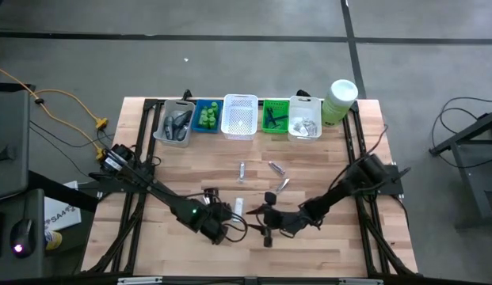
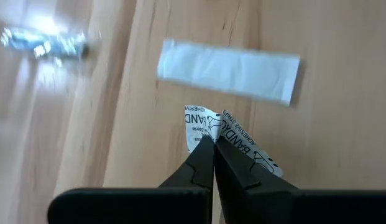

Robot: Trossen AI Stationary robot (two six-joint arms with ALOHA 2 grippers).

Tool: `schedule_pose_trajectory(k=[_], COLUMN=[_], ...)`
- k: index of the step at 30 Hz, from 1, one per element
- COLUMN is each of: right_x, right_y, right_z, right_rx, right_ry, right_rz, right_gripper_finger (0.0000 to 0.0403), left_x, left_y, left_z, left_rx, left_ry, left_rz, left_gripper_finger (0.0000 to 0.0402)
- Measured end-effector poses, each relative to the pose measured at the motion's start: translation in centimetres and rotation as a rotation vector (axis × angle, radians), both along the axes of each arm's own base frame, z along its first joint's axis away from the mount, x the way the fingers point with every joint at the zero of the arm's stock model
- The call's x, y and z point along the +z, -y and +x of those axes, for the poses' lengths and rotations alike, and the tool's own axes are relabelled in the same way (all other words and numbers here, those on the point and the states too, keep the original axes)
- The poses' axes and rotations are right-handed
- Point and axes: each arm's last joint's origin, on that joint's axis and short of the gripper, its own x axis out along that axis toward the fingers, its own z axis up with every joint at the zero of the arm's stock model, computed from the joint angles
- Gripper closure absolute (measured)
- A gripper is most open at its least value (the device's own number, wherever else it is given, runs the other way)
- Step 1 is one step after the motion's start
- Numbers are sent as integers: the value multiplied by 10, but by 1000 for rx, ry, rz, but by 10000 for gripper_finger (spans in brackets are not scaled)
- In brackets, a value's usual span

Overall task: Pick & Place Travel size toiletries
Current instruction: Put the bandage into the right white bin

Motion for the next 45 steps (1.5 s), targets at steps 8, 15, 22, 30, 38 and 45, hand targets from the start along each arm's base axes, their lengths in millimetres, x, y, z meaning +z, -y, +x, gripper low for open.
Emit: schedule_pose_trajectory(k=[8, 15, 22, 30, 38, 45], right_x=[-15, -13, -16, -22, -23, -23], right_y=[-2, -5, 2, 11, 11, 10], right_z=[26, 36, 40, 42, 42, 43], right_rx=[-81, -98, -120, -132, -97, -59], right_ry=[-2, -48, -94, -144, -160, -160], right_rz=[-145, -260, -247, -160, -146, -99], right_gripper_finger=[231, 231, 231, 237, 330, 397], left_x=[8, 9, 11, 13, 13, 13], left_y=[4, 5, 7, 8, 8, 9], left_z=[12, 13, 16, 18, 18, 18], left_rx=[-87, -99, -124, -137, -139, -152], left_ry=[119, 128, 158, 177, 182, 174], left_rz=[49, 55, 62, 62, 55, 33], left_gripper_finger=[400, 400, 401, 401, 401, 401])
